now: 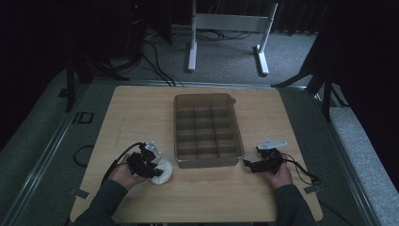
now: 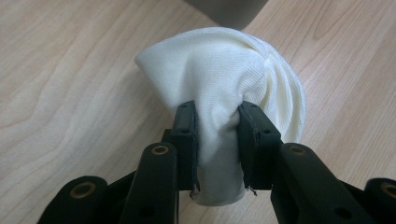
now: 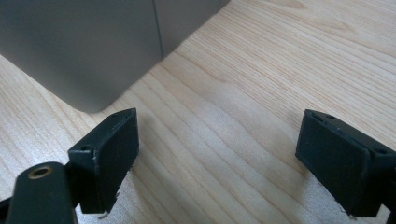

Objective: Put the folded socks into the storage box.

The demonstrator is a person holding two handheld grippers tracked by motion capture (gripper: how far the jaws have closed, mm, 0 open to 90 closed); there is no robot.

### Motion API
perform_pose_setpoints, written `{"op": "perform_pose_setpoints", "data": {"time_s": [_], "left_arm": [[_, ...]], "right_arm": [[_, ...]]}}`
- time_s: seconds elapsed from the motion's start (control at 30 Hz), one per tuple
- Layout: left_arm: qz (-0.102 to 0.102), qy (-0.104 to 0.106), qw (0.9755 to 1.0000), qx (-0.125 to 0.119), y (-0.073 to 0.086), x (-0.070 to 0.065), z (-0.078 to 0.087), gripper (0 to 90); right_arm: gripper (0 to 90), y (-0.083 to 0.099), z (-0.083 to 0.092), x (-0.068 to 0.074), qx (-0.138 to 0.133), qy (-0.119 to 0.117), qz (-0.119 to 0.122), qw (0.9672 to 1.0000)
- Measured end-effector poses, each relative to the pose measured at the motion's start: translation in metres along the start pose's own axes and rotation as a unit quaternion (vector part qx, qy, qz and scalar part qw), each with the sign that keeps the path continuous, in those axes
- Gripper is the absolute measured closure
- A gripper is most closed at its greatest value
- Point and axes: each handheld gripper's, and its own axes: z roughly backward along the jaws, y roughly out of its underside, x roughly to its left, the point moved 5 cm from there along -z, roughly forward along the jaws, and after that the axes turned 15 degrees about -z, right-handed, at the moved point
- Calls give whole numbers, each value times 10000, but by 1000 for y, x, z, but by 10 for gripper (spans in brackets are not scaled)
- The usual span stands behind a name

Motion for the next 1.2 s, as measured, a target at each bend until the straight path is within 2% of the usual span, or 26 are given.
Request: {"op": "perform_pose_setpoints", "data": {"time_s": [0.4, 0.9, 1.2], "left_arm": [[-53, 15, 9997, -219, -4, 3, 16, 706], [-134, -72, 9993, -336, -4, 10, 32, 705], [-257, -142, 9989, -368, -6, 14, 42, 705]], "right_arm": [[128, 0, 0, 0, 2, 1, -6, 10000], [128, 0, 0, 0, 1, 2, -3, 10000], [128, 0, 0, 0, 5, 3, -1, 10000]]}}
